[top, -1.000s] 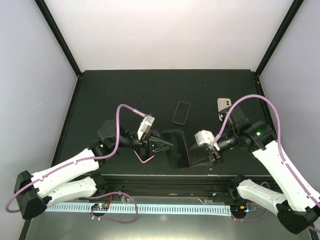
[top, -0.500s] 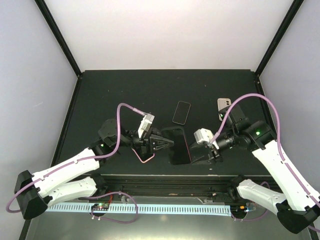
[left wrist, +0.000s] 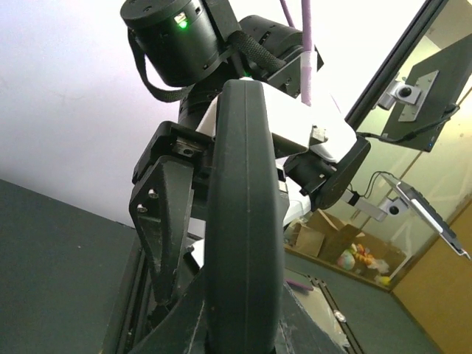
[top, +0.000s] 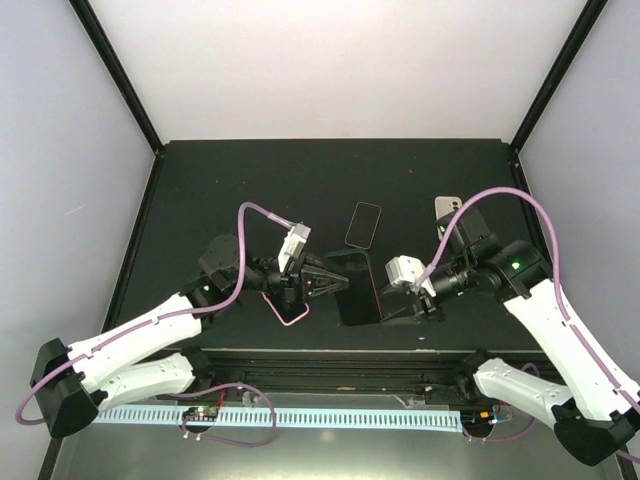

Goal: Take the phone out of the phone case
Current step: Remove the phone case from the phone.

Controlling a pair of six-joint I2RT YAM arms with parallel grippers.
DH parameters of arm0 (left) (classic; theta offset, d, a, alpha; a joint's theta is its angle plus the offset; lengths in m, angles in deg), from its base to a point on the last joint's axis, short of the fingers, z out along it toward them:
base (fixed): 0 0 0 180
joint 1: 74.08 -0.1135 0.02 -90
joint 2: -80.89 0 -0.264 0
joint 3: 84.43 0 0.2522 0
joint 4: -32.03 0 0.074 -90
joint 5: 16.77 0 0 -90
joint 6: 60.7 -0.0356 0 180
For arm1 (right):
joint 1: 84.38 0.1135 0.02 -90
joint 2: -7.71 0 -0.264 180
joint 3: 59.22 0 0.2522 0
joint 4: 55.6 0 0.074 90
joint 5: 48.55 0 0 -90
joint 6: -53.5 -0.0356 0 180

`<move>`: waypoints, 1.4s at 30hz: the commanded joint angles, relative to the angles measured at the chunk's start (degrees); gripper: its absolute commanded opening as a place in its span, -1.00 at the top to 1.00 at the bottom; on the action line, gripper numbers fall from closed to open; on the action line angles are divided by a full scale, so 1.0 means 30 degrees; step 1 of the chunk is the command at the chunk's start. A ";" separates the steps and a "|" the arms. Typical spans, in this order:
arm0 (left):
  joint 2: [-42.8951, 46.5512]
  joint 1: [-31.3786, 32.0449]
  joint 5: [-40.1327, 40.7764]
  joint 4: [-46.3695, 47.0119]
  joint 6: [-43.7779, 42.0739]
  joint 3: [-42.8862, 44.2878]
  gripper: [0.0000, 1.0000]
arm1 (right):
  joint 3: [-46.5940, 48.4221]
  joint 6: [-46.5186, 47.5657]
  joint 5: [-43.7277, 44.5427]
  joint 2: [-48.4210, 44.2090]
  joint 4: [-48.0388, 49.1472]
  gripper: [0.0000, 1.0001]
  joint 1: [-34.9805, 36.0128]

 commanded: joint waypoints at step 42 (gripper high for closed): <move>-0.2371 0.0509 0.0915 -0.2035 -0.1476 0.0565 0.97 | -0.0587 -1.3768 -0.3587 -0.1124 1.2691 -0.30 -0.0070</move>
